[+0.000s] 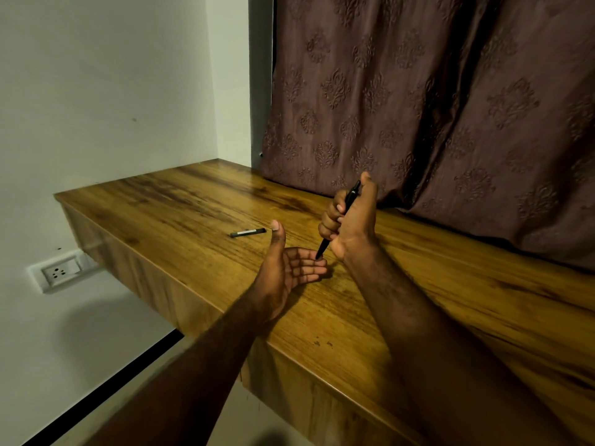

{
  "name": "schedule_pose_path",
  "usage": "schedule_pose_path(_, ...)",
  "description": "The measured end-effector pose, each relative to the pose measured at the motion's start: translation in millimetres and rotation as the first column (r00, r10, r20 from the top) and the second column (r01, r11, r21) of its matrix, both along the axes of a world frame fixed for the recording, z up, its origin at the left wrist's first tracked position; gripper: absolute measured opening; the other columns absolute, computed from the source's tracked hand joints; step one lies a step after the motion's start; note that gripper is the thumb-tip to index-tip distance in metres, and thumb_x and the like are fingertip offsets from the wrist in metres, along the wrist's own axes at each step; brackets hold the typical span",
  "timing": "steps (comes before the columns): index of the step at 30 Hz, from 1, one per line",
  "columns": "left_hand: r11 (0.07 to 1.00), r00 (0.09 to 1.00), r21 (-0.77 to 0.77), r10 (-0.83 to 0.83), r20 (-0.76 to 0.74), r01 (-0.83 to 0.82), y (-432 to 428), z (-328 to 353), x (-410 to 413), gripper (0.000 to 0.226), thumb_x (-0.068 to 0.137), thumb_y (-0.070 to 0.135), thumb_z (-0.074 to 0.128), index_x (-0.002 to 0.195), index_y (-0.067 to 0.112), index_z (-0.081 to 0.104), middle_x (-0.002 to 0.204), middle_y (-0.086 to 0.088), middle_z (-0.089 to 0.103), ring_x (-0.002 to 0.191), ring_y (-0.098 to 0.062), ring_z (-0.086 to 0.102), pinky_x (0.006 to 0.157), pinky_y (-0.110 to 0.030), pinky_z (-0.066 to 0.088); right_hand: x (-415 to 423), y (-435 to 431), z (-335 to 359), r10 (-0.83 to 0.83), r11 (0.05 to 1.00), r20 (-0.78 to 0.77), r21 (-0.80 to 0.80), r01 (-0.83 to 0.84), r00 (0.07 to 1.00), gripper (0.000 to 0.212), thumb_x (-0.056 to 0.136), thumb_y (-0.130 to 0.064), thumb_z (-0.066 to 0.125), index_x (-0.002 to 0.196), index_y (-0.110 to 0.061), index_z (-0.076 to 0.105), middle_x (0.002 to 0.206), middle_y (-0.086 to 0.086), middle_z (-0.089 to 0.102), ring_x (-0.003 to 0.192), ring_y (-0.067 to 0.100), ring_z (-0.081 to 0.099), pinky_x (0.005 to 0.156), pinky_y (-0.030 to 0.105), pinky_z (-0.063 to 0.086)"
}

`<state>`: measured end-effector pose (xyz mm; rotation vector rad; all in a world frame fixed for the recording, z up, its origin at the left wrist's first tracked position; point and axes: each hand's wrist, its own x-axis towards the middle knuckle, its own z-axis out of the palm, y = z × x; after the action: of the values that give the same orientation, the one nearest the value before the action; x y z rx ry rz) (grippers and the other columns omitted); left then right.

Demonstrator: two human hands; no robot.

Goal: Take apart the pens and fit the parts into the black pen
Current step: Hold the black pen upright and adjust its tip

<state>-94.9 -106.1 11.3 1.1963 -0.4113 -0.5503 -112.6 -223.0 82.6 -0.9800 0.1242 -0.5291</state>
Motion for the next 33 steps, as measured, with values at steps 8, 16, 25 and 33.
schedule_pose_path(8,1.0,1.0,0.003,-0.003,-0.001,0.003,0.3,0.4,-0.5,0.107,0.066,0.081,0.019,0.107,-0.008,0.061,0.105,-0.027,0.068,0.099,-0.035,0.067,0.095,-0.044,0.049,0.5,0.5,0.8,-0.012,1.0,-0.011,0.018,0.012,1.0,0.058,0.093,-0.057,0.033,0.051,-0.018,0.03,0.043,-0.003,0.02,0.036,0.012,0.012,0.044,0.02,0.009)
schedule_pose_path(16,1.0,1.0,0.001,-0.009,0.008,0.009,1.0,1.1,-1.8,0.108,0.068,0.08,0.017,0.108,-0.009,0.061,0.107,-0.028,0.067,0.099,-0.035,0.066,0.099,-0.047,0.046,1.6,-1.2,1.1,-0.016,0.999,-0.01,0.046,0.016,1.0,0.056,0.094,-0.054,0.034,0.052,-0.017,0.03,0.042,-0.003,0.02,0.036,0.012,0.012,0.044,0.019,0.01)
schedule_pose_path(25,1.0,1.0,-0.027,0.0,-0.01,0.0,0.7,1.0,-0.8,0.102,0.068,0.08,0.019,0.101,-0.006,0.064,0.103,-0.026,0.069,0.101,-0.035,0.066,0.099,-0.047,0.047,2.2,-4.6,-0.1,-0.026,0.992,-0.004,0.121,0.026,1.0,0.057,0.093,-0.054,0.032,0.05,-0.017,0.031,0.04,-0.004,0.019,0.034,0.012,0.012,0.043,0.016,0.011)
schedule_pose_path(33,1.0,1.0,-0.022,-0.002,0.004,0.002,1.6,0.7,-1.9,0.104,0.068,0.08,0.019,0.104,-0.007,0.063,0.103,-0.026,0.069,0.099,-0.035,0.067,0.098,-0.048,0.047,2.0,-2.9,0.1,-0.031,0.993,-0.004,0.109,0.032,0.999,0.058,0.093,-0.055,0.034,0.05,-0.018,0.031,0.04,-0.004,0.019,0.034,0.012,0.012,0.043,0.017,0.01)
